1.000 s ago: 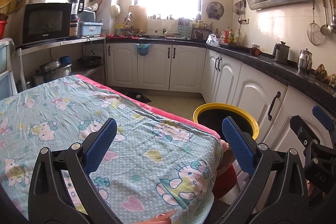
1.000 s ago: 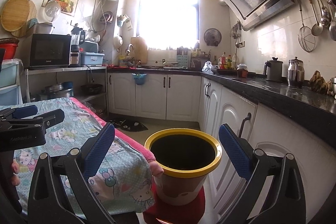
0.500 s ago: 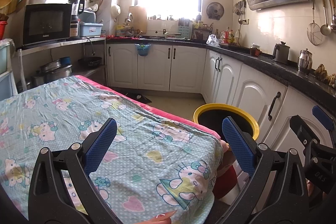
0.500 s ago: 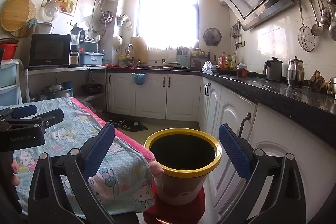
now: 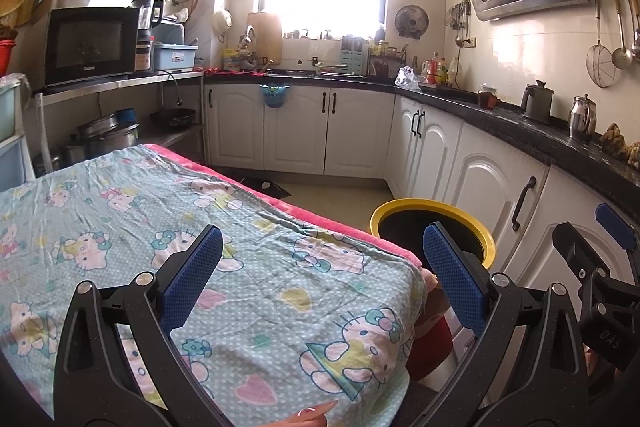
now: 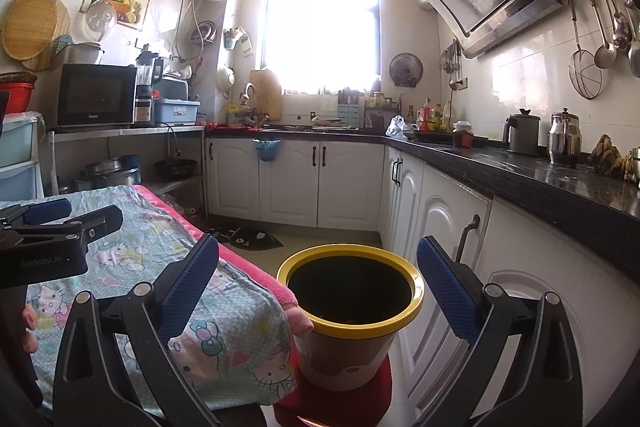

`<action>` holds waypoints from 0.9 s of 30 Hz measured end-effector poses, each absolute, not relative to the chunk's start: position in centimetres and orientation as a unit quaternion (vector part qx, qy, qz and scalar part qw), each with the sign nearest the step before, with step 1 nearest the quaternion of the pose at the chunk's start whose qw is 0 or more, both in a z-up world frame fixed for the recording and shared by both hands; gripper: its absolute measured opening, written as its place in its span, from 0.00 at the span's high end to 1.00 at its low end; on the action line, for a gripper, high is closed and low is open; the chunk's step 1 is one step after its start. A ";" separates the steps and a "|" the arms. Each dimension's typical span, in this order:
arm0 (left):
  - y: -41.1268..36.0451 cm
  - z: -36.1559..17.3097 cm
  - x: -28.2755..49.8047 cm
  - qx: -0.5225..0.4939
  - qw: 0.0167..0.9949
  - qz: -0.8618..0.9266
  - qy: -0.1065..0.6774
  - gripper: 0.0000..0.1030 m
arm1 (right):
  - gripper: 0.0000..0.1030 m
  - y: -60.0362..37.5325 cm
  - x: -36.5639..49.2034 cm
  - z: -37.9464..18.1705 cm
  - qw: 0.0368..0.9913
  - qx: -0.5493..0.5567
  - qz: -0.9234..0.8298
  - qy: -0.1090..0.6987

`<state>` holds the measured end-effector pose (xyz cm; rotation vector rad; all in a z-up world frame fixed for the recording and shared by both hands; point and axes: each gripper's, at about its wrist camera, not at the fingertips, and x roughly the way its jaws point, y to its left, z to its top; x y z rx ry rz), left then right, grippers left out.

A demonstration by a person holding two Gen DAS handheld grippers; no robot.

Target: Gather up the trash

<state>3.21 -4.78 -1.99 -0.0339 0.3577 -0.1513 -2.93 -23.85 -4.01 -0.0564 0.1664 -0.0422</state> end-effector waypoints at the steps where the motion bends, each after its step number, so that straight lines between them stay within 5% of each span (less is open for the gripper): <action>1: -4.7 -2.0 3.2 -0.017 0.981 -0.075 0.178 0.10 | 0.06 -23.8 -2.9 -4.0 0.996 -0.028 -0.021 0.083; 27: -4.8 -1.8 3.3 -0.017 0.981 -0.077 0.179 0.10 | 0.06 -23.5 -2.7 -4.4 0.996 -0.027 -0.018 0.086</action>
